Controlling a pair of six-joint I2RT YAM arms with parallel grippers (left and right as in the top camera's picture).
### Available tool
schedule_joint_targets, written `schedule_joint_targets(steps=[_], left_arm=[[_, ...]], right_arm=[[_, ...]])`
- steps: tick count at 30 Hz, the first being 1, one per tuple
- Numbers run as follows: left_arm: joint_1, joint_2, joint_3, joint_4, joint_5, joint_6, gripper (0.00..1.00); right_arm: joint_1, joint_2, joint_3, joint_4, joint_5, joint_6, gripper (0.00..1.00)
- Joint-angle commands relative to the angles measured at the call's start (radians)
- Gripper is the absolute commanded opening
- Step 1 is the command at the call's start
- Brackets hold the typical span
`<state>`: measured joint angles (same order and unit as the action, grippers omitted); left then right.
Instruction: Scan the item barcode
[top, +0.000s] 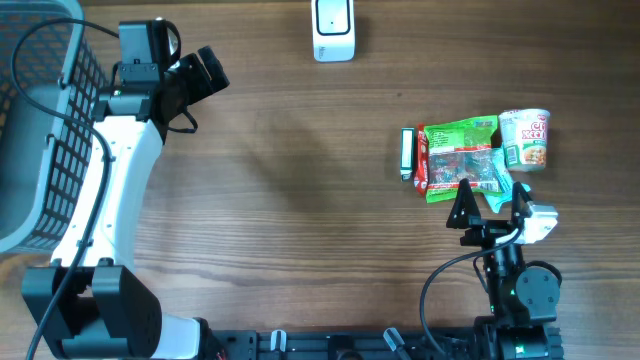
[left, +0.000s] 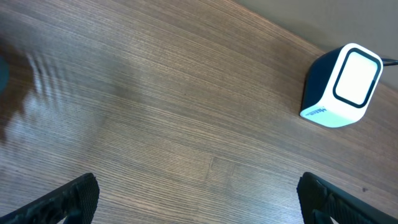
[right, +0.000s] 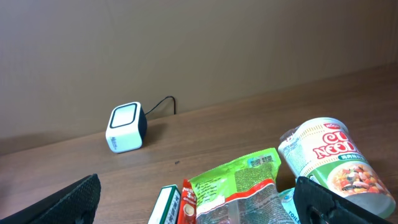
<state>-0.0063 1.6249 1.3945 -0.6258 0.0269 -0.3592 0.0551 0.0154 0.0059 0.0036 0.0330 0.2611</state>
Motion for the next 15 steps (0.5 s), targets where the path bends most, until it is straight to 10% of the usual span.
schedule_joint_targets(steps=[1,15], left_arm=[[-0.003,0.008,0.018,0.003,-0.006,0.015,1.0],[-0.003,-0.033,0.018,0.003,-0.006,0.015,1.0]], right_arm=[[-0.004,-0.011,-0.001,0.005,-0.016,0.008,1.0],[-0.004,-0.011,-0.001,0.005,-0.016,0.008,1.0]])
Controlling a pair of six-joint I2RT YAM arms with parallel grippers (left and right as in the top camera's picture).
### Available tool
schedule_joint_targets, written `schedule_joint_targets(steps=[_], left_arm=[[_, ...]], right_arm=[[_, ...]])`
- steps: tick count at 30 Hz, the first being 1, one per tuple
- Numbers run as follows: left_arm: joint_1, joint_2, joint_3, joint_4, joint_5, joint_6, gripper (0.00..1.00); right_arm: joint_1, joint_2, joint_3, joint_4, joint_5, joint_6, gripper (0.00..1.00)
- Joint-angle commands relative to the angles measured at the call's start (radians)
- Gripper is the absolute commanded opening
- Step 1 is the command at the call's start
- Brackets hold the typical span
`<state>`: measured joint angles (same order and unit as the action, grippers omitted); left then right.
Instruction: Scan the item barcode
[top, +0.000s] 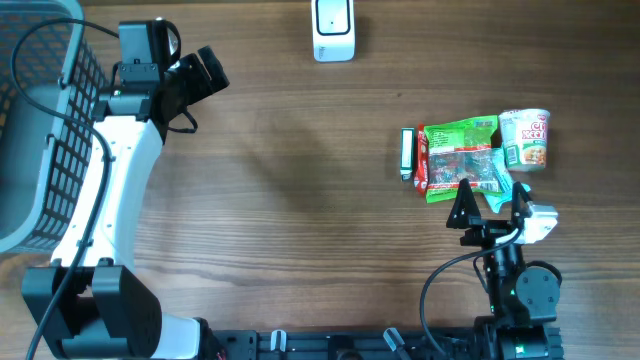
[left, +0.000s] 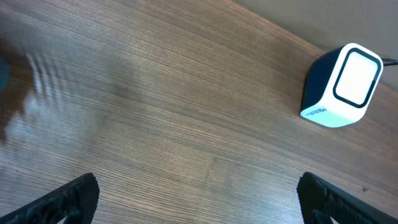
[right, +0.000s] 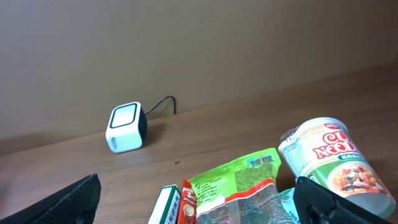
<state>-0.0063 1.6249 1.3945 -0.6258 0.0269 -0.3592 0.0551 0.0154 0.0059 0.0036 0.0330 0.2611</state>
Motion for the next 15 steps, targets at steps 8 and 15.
schedule_joint_targets(steps=[8,15], left_arm=[[-0.002,-0.307,0.018,0.003,-0.007,0.016,1.0],[-0.002,-0.668,0.018,-0.001,-0.032,0.015,1.0]], right_arm=[[-0.004,-0.011,-0.001,0.005,-0.016,0.008,1.0],[-0.004,-0.011,-0.001,0.005,-0.016,0.008,1.0]])
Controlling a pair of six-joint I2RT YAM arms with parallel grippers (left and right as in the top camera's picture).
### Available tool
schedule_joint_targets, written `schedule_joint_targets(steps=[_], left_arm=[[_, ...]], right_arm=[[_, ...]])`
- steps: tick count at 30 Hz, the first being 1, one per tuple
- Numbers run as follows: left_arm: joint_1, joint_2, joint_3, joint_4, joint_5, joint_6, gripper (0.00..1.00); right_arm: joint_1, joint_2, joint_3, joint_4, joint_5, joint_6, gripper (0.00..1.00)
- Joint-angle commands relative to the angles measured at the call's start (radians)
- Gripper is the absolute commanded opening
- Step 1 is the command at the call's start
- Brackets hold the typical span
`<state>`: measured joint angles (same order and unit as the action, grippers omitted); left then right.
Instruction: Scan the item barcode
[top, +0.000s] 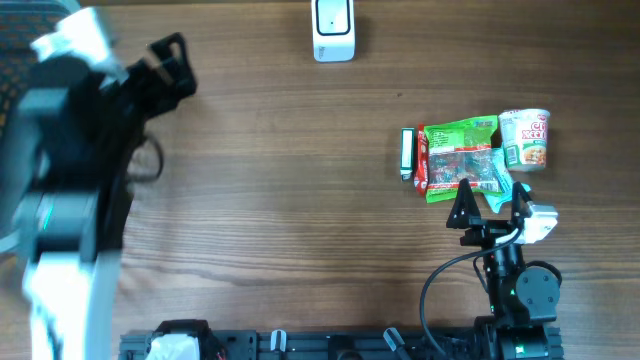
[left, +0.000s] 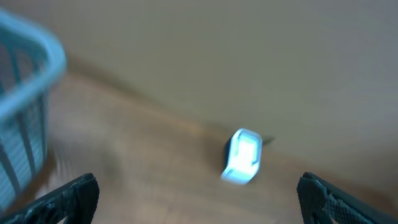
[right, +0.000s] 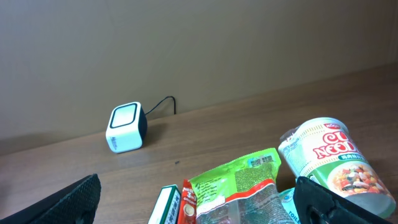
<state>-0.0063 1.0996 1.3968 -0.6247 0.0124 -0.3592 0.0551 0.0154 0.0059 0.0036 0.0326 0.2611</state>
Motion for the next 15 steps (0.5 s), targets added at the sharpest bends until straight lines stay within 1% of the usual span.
schedule_joint_targets(steps=[1,7,12,15], left_arm=[[-0.002,-0.188,0.015,-0.001,-0.018,0.015,1.0],[-0.004,-0.411,0.013,-0.027,-0.019,0.016,1.0],[0.004,-0.549,-0.013,-0.232,-0.066,0.015,1.0],[0.004,-0.648,-0.08,-0.299,-0.085,0.015,1.0]], right_arm=[[-0.004,-0.011,-0.001,0.005,-0.016,0.008,1.0],[-0.004,-0.011,-0.001,0.005,-0.016,0.008,1.0],[-0.004,-0.011,-0.001,0.005,-0.016,0.008,1.0],[-0.004,-0.011,-0.001,0.005,-0.016,0.008,1.0]])
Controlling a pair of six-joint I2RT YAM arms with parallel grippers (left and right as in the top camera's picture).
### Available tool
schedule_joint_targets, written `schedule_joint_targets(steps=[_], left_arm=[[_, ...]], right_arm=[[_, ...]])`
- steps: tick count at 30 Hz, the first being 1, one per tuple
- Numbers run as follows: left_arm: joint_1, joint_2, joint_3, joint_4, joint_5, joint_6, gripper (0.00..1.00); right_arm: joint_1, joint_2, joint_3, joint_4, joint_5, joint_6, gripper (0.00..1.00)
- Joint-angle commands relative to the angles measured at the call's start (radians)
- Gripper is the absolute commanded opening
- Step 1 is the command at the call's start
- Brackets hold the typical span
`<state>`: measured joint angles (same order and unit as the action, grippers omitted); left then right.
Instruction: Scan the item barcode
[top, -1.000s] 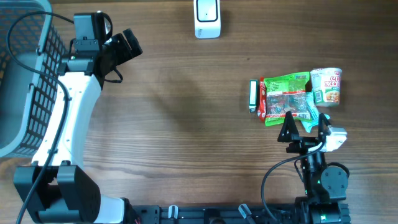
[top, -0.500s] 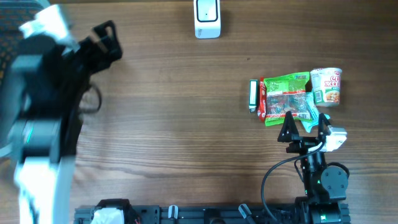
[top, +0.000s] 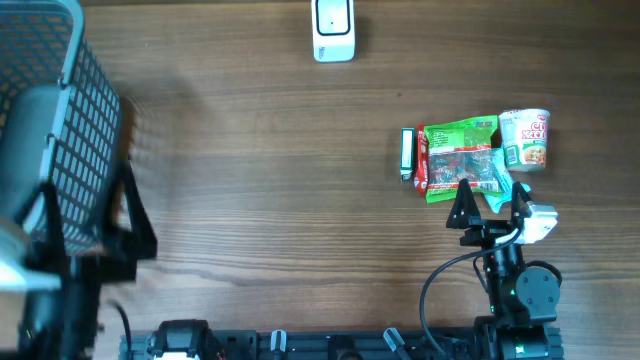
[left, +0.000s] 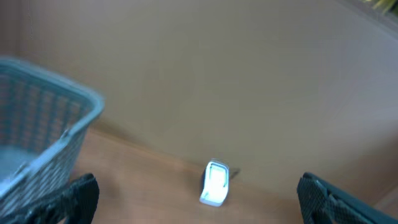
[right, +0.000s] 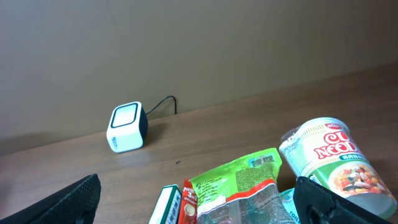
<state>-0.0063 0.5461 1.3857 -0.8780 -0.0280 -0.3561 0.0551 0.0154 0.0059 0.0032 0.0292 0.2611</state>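
Observation:
The white cube scanner (top: 333, 30) stands at the table's far edge, also seen small in the left wrist view (left: 215, 183) and the right wrist view (right: 126, 127). The items lie in a cluster at the right: a green snack bag (top: 460, 158) (right: 249, 186), a cup of noodles (top: 526, 138) (right: 326, 155), a green-and-white box (top: 407, 153) and a red sachet (top: 421, 158). My right gripper (top: 490, 212) (right: 199, 208) stands open just in front of the cluster, holding nothing. My left gripper (top: 88, 235) (left: 199, 202), blurred, is open and empty at the front left.
A grey wire basket (top: 45, 70) (left: 37, 130) fills the left edge of the table. A teal packet (top: 500, 187) lies under the green bag's near corner. The scanner's cable (right: 163, 103) runs off behind it.
My left arm has gone from the back left of the table to the front left beside the basket. Its camera now sees the scanner farther off. The right arm and the items are unchanged.
My left gripper stood open at the back left, looking down on the table next to the scanner, and held there. Then it was raised and blurred, the scanner seen from farther away. Now it is at the front left. The right gripper stayed open before the items throughout.

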Motion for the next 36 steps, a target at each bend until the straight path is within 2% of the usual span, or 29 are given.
schedule_joint_targets(steps=[1,7,11,17,21,26,29,31,36], left_arm=[[0.004,-0.132,-0.099,-0.054,-0.045,0.012,1.0],[0.004,-0.333,-0.307,-0.046,-0.045,0.012,1.0],[0.004,-0.441,-0.468,0.046,-0.039,0.003,1.0],[0.004,-0.537,-0.684,0.331,0.014,0.005,1.0],[0.004,-0.542,-0.807,0.602,0.077,0.005,1.0],[0.004,-0.542,-0.984,1.057,0.157,0.005,1.0],[0.004,-0.542,-1.094,1.244,0.201,0.005,1.0],[0.004,-0.542,-1.151,1.289,0.215,0.004,1.0],[0.004,-0.542,-1.261,1.278,0.214,0.005,1.0]], right_arm=[[-0.004,-0.011,-0.001,0.005,-0.013,0.008,1.0],[-0.004,-0.011,-0.001,0.005,-0.013,0.008,1.0],[-0.004,-0.011,-0.001,0.005,-0.013,0.008,1.0],[-0.004,-0.011,-0.001,0.005,-0.013,0.008,1.0],[-0.004,-0.011,-0.001,0.005,-0.013,0.008,1.0],[-0.004,-0.011,-0.001,0.005,-0.013,0.008,1.0],[-0.004,-0.011,-0.001,0.005,-0.013,0.008,0.99],[-0.004,-0.011,-0.001,0.005,-0.013,0.008,1.0],[-0.004,-0.011,-0.001,0.005,-0.013,0.008,1.0]])
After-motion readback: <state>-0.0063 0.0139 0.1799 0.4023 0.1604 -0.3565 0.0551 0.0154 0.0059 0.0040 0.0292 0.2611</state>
